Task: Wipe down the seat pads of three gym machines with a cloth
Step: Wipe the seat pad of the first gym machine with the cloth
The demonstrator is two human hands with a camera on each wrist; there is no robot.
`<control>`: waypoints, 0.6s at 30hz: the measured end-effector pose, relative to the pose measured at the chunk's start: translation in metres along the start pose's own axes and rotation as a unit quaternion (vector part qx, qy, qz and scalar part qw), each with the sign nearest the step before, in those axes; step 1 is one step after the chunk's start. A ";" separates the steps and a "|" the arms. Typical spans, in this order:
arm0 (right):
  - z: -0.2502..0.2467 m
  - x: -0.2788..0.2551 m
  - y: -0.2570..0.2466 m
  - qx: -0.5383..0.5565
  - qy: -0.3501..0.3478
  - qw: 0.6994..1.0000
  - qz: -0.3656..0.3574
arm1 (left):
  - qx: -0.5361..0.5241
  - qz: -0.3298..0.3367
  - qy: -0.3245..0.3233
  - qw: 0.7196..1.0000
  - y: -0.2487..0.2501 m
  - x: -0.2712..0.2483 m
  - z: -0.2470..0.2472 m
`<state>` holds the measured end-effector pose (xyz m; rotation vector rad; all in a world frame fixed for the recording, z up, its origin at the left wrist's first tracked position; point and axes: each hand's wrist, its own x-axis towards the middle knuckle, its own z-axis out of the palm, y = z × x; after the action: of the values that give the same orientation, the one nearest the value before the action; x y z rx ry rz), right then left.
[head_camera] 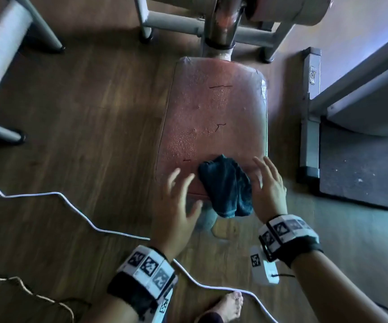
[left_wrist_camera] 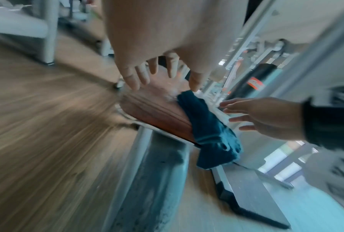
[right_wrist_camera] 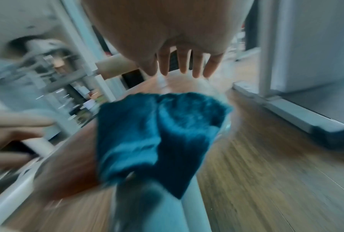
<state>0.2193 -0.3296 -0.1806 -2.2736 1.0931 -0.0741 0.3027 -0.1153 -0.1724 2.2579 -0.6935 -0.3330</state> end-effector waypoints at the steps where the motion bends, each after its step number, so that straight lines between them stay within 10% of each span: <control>1: -0.003 0.011 0.012 0.016 -0.025 0.999 0.022 | 0.012 0.017 -0.015 1.000 0.015 0.006 0.009; 12: -0.011 0.060 0.043 -0.066 -0.198 0.974 -0.086 | 0.218 -0.015 -0.035 0.975 0.030 0.015 0.082; 18: 0.005 0.092 -0.001 -0.046 -0.210 0.976 0.024 | 0.120 -0.110 0.049 0.985 0.041 -0.019 0.086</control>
<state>0.2819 -0.3932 -0.2025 -2.2015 0.9366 0.4662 0.2352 -0.1779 -0.2019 2.5703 -0.4531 -0.2507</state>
